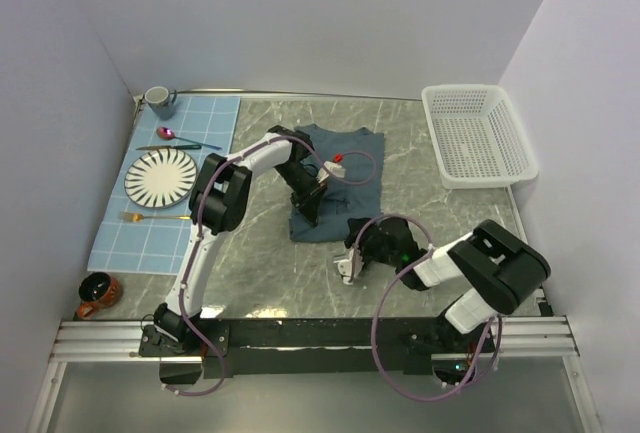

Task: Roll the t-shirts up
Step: Roll the T-shirt to the center of the board.

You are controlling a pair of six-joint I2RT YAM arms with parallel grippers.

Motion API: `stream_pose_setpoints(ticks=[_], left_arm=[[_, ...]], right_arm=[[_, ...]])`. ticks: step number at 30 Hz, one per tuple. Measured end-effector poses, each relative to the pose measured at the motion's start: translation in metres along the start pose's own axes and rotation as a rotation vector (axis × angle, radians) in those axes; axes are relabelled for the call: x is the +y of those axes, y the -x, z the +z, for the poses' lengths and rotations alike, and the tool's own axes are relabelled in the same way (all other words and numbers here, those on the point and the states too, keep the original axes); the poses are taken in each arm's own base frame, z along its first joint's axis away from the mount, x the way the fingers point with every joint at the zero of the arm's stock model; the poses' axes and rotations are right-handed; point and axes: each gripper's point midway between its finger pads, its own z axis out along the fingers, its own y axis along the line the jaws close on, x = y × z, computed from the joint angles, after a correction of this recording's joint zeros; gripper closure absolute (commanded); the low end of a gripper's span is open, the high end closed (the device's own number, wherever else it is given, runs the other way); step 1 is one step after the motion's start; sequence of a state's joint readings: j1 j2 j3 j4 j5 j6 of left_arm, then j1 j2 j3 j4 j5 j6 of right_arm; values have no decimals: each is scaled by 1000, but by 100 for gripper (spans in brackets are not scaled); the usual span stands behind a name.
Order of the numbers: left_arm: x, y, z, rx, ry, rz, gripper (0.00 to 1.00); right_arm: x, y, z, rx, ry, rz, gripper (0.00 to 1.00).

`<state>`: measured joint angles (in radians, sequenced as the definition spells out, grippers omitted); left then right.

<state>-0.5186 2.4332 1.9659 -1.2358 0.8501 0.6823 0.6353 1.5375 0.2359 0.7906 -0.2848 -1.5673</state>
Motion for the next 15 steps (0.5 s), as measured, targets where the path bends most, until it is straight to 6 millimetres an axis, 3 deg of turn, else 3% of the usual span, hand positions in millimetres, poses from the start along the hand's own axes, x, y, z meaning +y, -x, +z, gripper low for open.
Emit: stream_pose_setpoints(ticks=[2,3,5,8,12,15], left_arm=[[0,0,0,1,-2,-8,80],[0,0,0,1,-2,-13,72],[1,0,0,0,-1,-20,65],[-1,1,-1,-7,-5,-54,58],[-4,1,-9,-42,36,-78,34],[-3,0,-30,-121,150,-51,32]], right_arm=[[-2,-5,5,20,5,6,59],[-2,-6,6,26,14,16,63],[-1,-7,8,29,37,41,68],[0,-7,10,31,84,99,81],[-10,-7,16,24,156,223,88],[-18,-7,17,-4,218,337,92]])
